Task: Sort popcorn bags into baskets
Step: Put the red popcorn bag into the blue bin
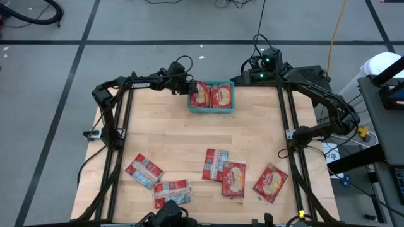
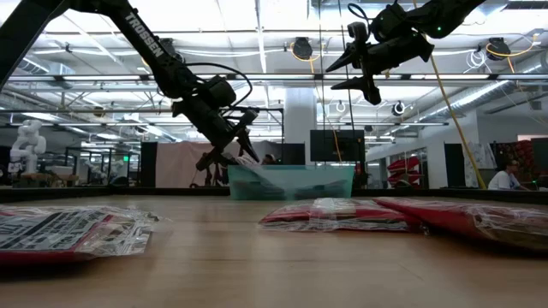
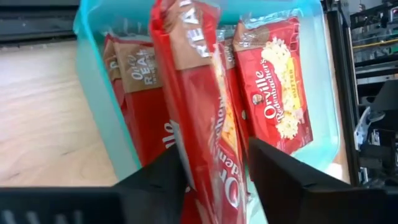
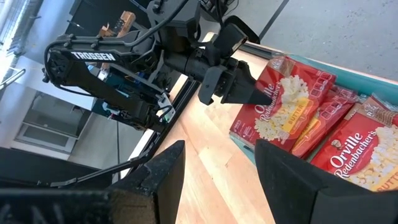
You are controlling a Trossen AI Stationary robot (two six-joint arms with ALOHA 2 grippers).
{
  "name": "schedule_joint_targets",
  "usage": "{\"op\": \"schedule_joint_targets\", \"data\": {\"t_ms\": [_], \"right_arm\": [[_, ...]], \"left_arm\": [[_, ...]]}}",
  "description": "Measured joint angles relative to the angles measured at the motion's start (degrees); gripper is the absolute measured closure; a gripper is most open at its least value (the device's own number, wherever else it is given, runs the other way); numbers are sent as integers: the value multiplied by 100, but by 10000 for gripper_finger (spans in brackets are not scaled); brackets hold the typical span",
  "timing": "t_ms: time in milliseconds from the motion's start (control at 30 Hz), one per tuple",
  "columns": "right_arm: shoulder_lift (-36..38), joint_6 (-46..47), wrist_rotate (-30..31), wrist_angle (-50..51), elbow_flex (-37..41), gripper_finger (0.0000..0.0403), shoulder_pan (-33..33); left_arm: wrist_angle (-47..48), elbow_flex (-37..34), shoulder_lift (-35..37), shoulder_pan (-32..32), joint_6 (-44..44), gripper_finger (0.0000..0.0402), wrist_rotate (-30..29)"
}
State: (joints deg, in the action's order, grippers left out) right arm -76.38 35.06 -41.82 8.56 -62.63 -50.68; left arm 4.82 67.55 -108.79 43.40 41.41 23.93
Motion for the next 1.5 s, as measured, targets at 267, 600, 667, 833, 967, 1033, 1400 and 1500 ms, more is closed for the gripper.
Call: {"op": "schedule_joint_targets", "data": {"t_ms": [267,600,667,833,967,1033,1400,1500], "right_arm": [[2,69,-4,1,0,216,2],[0,93,-17,7,0,216,2],[2,86,-17,11,0,216,2],[2,25,-17,20,0,216,2],[2,25,-17,22,0,216,2],[2,25,-23,23,0,216,2],[125,-18,-351,895,0,216,116],[246,-252,-153,1345,0,216,257]], "left_arm": [[32,29,18,38,-251,168,-153],[299,22,521,177,-512,179,-711],[268,28,702,207,-626,187,-811],[308,22,1022,232,-869,209,-834],[405,26,1067,161,-958,236,-660],[465,24,1065,99,-956,252,-493],[1971,20,1873,-654,-1295,347,-298],[2385,26,2073,-1042,-1416,354,-294]]}}
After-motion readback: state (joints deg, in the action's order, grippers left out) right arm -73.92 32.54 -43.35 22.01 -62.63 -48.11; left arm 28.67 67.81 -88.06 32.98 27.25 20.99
